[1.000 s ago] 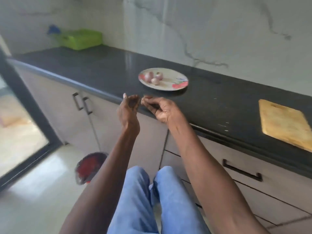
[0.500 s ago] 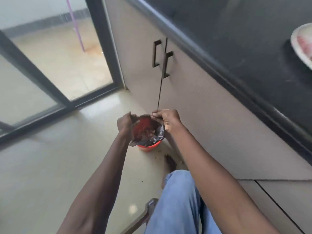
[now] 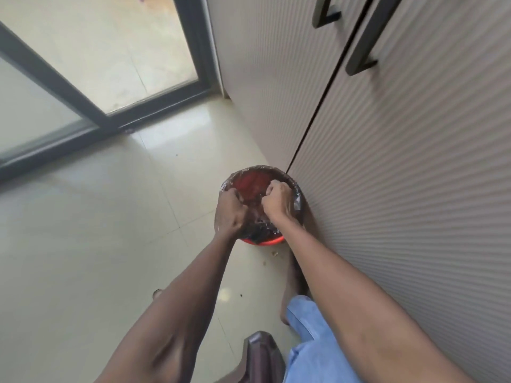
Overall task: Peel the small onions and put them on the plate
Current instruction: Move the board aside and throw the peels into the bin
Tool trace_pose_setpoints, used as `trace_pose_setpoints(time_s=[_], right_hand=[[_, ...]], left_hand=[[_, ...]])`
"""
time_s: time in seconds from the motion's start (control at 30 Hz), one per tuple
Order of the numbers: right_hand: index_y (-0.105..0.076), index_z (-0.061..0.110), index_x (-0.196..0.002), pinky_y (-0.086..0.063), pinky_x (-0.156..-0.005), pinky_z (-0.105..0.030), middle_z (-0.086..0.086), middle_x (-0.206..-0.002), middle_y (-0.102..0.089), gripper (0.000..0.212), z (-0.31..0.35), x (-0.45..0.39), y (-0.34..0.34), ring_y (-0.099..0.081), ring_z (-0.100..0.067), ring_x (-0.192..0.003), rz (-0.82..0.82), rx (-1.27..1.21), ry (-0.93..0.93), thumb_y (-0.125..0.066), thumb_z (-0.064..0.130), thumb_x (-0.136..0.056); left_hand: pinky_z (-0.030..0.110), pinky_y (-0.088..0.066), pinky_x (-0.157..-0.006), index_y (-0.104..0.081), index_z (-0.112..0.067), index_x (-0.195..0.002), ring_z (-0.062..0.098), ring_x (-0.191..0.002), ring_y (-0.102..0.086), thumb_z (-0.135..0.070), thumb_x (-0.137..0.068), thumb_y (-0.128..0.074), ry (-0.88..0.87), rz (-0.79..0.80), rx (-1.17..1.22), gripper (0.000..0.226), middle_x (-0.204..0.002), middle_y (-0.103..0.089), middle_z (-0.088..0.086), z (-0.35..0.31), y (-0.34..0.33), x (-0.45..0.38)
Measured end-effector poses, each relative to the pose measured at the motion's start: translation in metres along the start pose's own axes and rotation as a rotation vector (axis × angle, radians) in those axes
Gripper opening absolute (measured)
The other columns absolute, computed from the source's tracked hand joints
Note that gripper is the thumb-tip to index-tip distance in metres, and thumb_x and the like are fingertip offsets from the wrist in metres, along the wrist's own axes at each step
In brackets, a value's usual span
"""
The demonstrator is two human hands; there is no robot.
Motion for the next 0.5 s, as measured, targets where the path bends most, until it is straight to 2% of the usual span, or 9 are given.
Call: trace_pose_setpoints(time_s=[0.07,0.1,0.17,0.23,0.3,0.33,0.37,0.43,0.5], right_hand=[[-0.062,0.013,-0.097,-0.046,-0.076,-0.034,-0.015,-0.111,-0.065,0.023,0.000,-0.006,-0.007,-0.061,-0.034,-0.102,0.090,0.055,0.028,-0.055,-0.003,-0.083],[-0.060,0.013,-0.119,-0.046,-0.092,-0.036,-0.016,-0.128,-0.060,0.037,-0.001,-0.007,-0.011,-0.054,-0.037,-0.122,0.210,0.112,0.023,-0.055,-0.001,-0.086],[-0.044,0.011,-0.146,-0.037,-0.113,-0.041,-0.015,-0.148,-0.048,0.059,-0.003,-0.009,-0.013,-0.035,-0.038,-0.143,0.343,0.202,0.014,-0.056,0.001,-0.089],[-0.058,0.010,-0.129,-0.050,-0.096,-0.039,-0.017,-0.130,-0.061,0.044,-0.003,-0.009,-0.006,-0.055,-0.035,-0.125,0.198,0.189,0.024,-0.060,0.002,-0.086],[-0.061,0.009,-0.113,-0.050,-0.082,-0.037,-0.018,-0.119,-0.063,0.028,-0.001,-0.004,0.004,-0.061,-0.035,-0.112,0.130,0.179,0.017,-0.058,0.002,-0.086],[-0.057,0.009,-0.125,-0.047,-0.094,-0.039,-0.020,-0.136,-0.054,0.039,-0.001,-0.001,0.007,-0.053,-0.037,-0.128,0.200,0.223,0.025,-0.056,0.002,-0.087],[-0.044,0.011,-0.144,-0.035,-0.112,-0.045,-0.020,-0.157,-0.032,0.057,-0.003,0.004,0.009,-0.031,-0.038,-0.146,0.334,0.300,0.035,-0.054,0.003,-0.089],[-0.016,0.016,-0.160,-0.004,-0.124,-0.055,-0.012,-0.168,0.006,0.079,-0.002,0.019,0.019,0.009,-0.035,-0.154,0.465,0.446,0.083,-0.053,0.005,-0.091],[-0.025,0.011,-0.157,-0.012,-0.124,-0.052,-0.012,-0.167,-0.010,0.072,0.005,0.035,0.037,-0.004,-0.032,-0.155,0.390,0.408,0.111,-0.054,0.005,-0.091]], left_hand=[[0.037,-0.045,-0.069,-0.057,-0.019,-0.075,0.036,-0.092,-0.062,-0.002,-0.075,-0.048,-0.037,0.040,-0.082,0.019,-0.087,-0.065,0.008,0.002,-0.003,-0.004],[0.040,-0.047,-0.087,-0.065,-0.018,-0.093,0.038,-0.113,-0.059,-0.004,-0.077,-0.052,-0.077,0.099,-0.138,0.026,-0.110,-0.067,0.013,0.003,-0.006,-0.006],[0.046,-0.025,-0.119,-0.054,-0.012,-0.137,0.038,-0.147,-0.029,-0.010,-0.081,-0.058,-0.122,0.225,-0.206,0.056,-0.153,-0.038,0.021,0.004,-0.013,-0.011],[0.046,-0.022,-0.120,-0.052,-0.009,-0.138,0.037,-0.148,-0.024,-0.008,-0.082,-0.055,-0.111,0.222,-0.171,0.056,-0.158,-0.031,0.021,-0.002,-0.010,-0.008],[0.046,-0.027,-0.118,-0.051,-0.006,-0.139,0.038,-0.147,-0.027,-0.004,-0.084,-0.049,-0.094,0.207,-0.152,0.055,-0.158,-0.032,0.021,-0.008,-0.006,-0.002],[0.047,-0.024,-0.120,-0.047,-0.005,-0.143,0.037,-0.150,-0.022,-0.003,-0.085,-0.048,-0.098,0.234,-0.158,0.058,-0.162,-0.026,0.021,-0.013,-0.003,0.003],[0.047,-0.019,-0.122,-0.042,-0.005,-0.147,0.036,-0.153,-0.016,-0.003,-0.087,-0.047,-0.104,0.260,-0.181,0.060,-0.164,-0.020,0.022,-0.015,-0.001,0.007],[0.046,-0.016,-0.123,-0.039,-0.005,-0.149,0.037,-0.153,-0.014,-0.006,-0.089,-0.049,-0.107,0.261,-0.206,0.061,-0.164,-0.021,0.024,-0.023,0.007,0.018],[0.046,-0.027,-0.117,-0.051,-0.004,-0.138,0.041,-0.143,-0.032,-0.012,-0.085,-0.052,-0.090,0.213,-0.200,0.054,-0.151,-0.043,0.025,-0.031,0.016,0.032]])
Point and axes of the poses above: each hand's wrist, its own x-axis away from the middle knuckle, its own y-axis out of the back of the hand, z = x × y, the point moved 1 cm from there along -x, towards the middle knuckle
